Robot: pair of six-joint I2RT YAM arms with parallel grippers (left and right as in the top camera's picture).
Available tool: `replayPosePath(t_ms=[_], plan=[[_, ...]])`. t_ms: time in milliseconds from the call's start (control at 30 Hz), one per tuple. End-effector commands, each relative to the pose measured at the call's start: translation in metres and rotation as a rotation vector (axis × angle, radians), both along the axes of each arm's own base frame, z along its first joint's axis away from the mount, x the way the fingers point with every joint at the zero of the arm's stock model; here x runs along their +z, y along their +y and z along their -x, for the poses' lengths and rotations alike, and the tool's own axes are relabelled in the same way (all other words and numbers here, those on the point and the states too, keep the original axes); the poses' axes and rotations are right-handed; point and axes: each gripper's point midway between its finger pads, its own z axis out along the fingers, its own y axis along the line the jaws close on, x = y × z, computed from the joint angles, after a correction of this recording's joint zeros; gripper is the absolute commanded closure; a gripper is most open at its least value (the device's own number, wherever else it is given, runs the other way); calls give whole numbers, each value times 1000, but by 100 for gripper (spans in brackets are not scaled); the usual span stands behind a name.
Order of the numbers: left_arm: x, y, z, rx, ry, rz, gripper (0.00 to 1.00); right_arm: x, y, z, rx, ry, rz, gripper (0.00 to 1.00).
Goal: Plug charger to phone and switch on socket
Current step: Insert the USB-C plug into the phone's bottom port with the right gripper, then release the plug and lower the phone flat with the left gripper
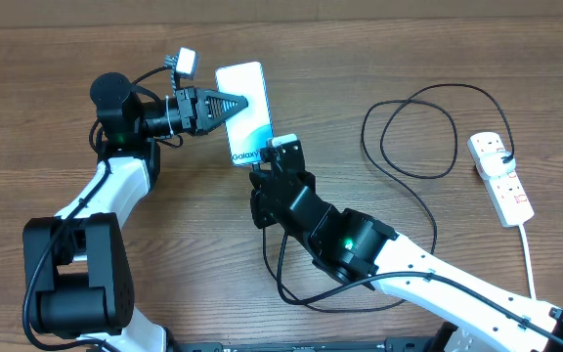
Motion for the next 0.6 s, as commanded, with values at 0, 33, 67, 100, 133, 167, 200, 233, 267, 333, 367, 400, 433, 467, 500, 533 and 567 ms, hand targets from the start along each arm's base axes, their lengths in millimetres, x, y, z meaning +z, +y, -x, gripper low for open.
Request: replayPosePath(t_ms=[0,33,67,100,133,167,200,233,267,333,367,400,433,467,500,533,567], plan=[[-1,-18,34,-185,-20,-4,95,50,-1,-24,-49,-120,-69,96],[-2,-18,34,-185,-18,-4,96,48,-2,-23,-52,-110,-64,96],[-2,-18,34,-185,-18,-4,96,44,-3,-22,-54,-98,-55,96],[-3,-18,34,-185,-18,-4,96,41,-5,-21,-57,-87,-47,96],[-3,-18,34,-185,-19,-4,96,40,-5,-20,-55,-81,-41,96],[-2,-18,34,-185,-25,-4,96,38,-6,-20,-54,-78,-36,96],[-2,-18,34,-185,-28,-4,95,38,-5,-19,-51,-76,-35,96],[-2,-18,34,-185,-27,-4,95,38,-5,-18,-46,-73,-36,96],[-2,-18,34,-185,-27,-4,96,37,-3,-17,-37,-66,-37,96],[-2,-17,34,-183,-27,-4,96,36,2,-11,1,-43,-49,89],[-2,-17,34,-182,-27,-4,96,35,4,-7,22,-30,-54,85],[-2,-15,33,-177,-28,-5,96,36,4,-2,44,-15,-60,77],[-2,-14,32,-172,-32,-5,96,37,4,2,56,0,-67,71],[-2,-11,31,-165,-40,-6,96,38,3,6,62,13,-73,60],[-2,-8,29,-155,-46,-7,96,40,-1,9,61,21,-74,53],[-2,-4,27,-143,-49,-7,95,44,-5,13,62,24,-71,47],[-2,-2,25,-131,-48,-7,96,48,-10,16,61,25,-71,39]])
